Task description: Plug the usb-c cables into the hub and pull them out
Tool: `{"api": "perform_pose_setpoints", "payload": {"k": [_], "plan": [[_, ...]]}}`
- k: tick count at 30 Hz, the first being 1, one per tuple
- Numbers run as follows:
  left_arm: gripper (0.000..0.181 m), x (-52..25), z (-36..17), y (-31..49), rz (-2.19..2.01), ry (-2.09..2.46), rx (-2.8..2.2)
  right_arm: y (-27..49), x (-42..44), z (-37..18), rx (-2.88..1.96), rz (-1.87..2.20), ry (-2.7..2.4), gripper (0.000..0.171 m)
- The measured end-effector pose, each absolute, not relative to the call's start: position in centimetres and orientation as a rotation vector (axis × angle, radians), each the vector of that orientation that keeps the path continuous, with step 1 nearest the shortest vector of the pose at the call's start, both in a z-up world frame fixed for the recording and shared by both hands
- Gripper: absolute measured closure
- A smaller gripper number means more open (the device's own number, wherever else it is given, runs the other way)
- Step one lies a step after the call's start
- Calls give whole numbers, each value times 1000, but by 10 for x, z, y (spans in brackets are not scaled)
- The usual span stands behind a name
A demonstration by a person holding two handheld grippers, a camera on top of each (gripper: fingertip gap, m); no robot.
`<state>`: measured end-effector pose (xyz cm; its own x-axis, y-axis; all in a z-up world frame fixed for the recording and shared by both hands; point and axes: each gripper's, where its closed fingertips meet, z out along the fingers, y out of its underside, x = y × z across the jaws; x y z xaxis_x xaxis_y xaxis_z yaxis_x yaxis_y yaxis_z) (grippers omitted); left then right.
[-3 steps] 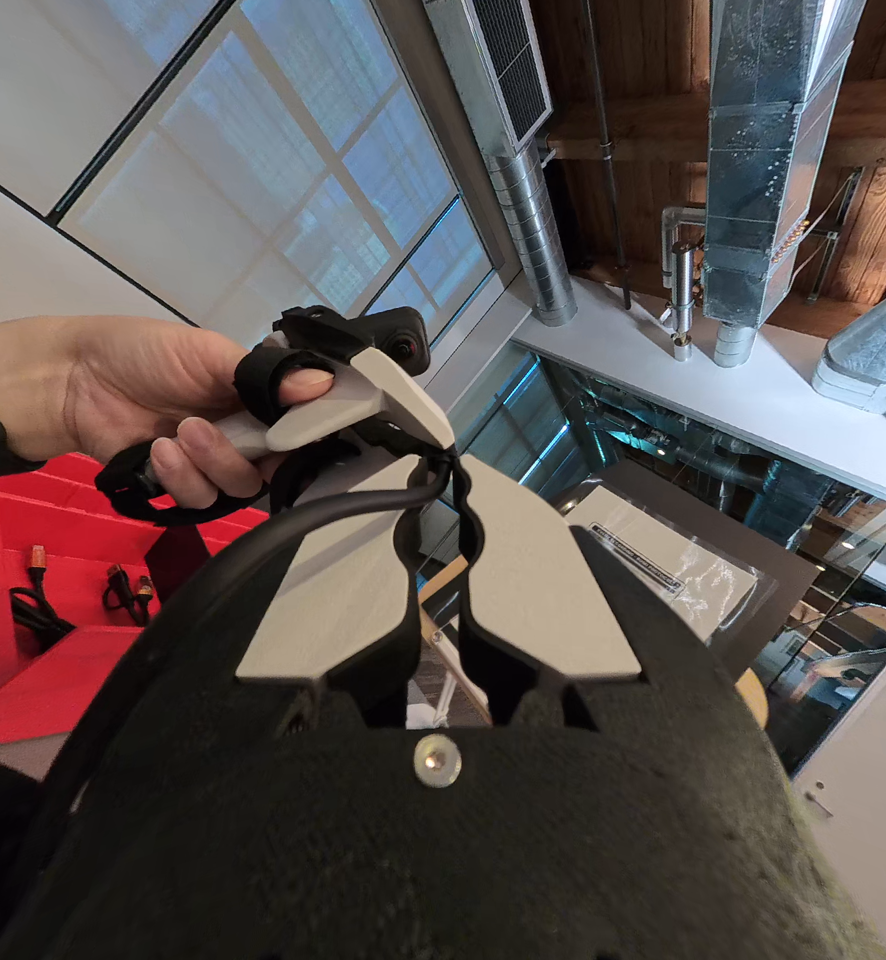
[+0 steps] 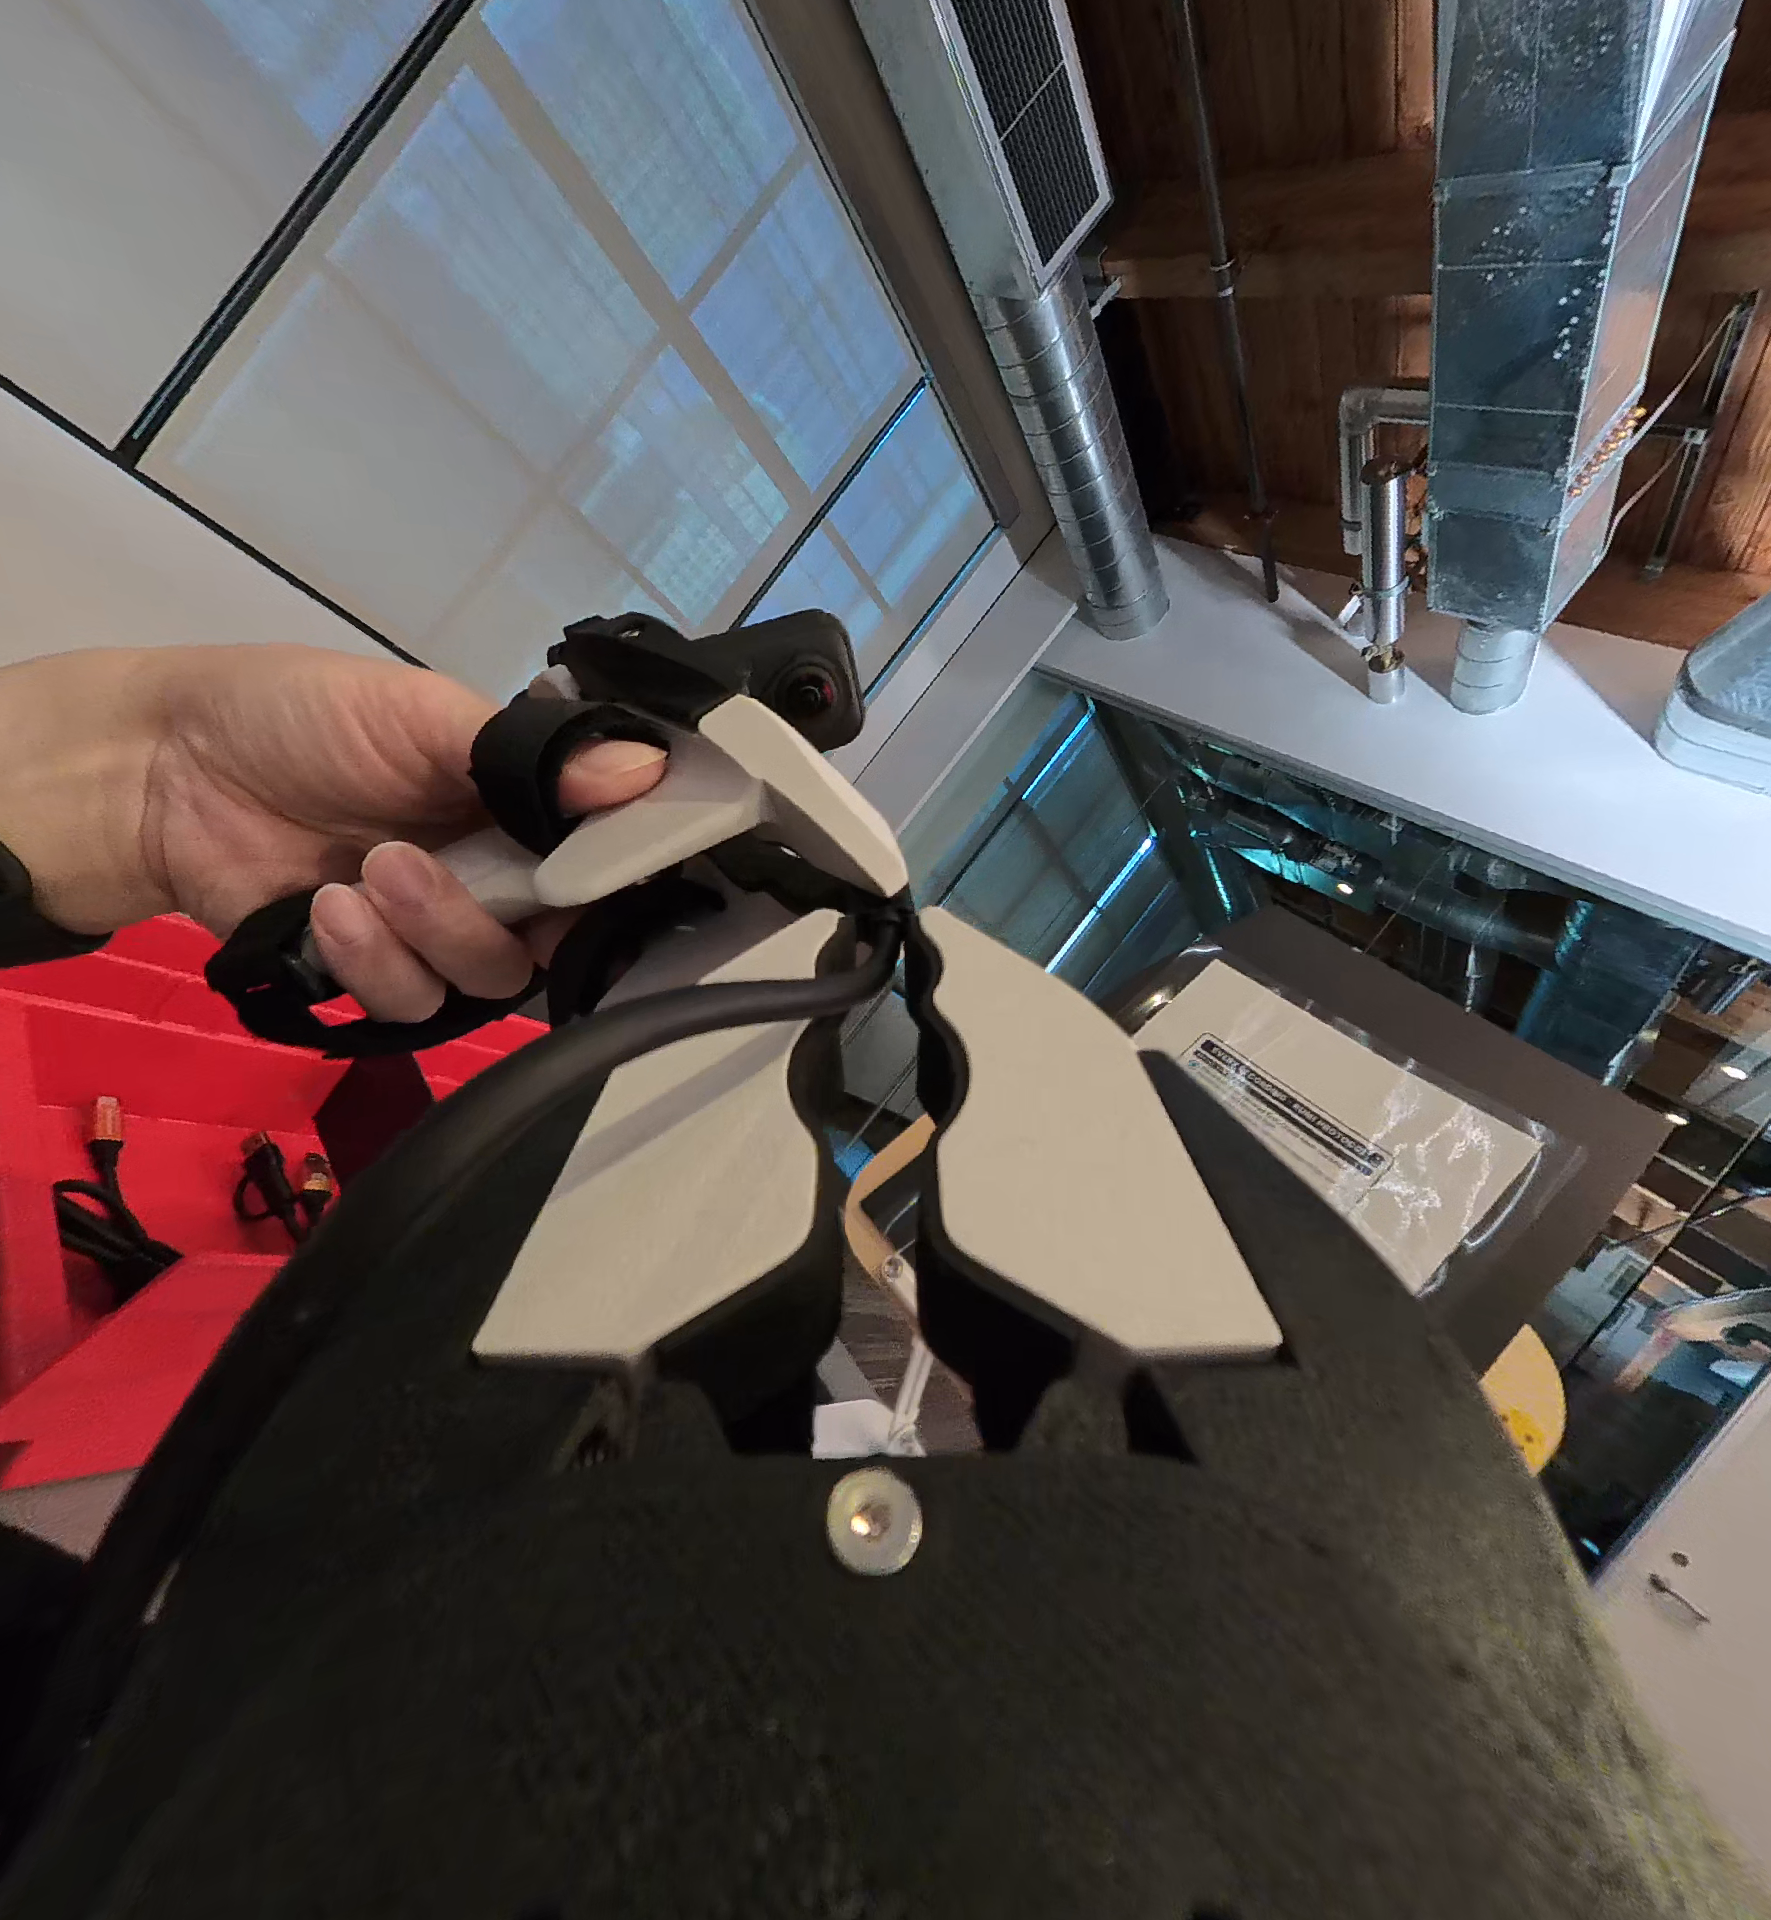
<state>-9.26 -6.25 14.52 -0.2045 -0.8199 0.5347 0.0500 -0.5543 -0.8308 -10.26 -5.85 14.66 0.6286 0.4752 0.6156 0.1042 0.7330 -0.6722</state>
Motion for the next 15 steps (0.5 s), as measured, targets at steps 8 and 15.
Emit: {"api": "perform_pose_setpoints", "payload": {"k": [8, 15], "plan": [[174, -94, 149, -66, -1813, 943, -1420, -61, -102, 148, -763, 239, -884, 163], [174, -94, 147, -62, -1829, 921, -1426, -58, -102, 146, -805, 222, -895, 164]]}}
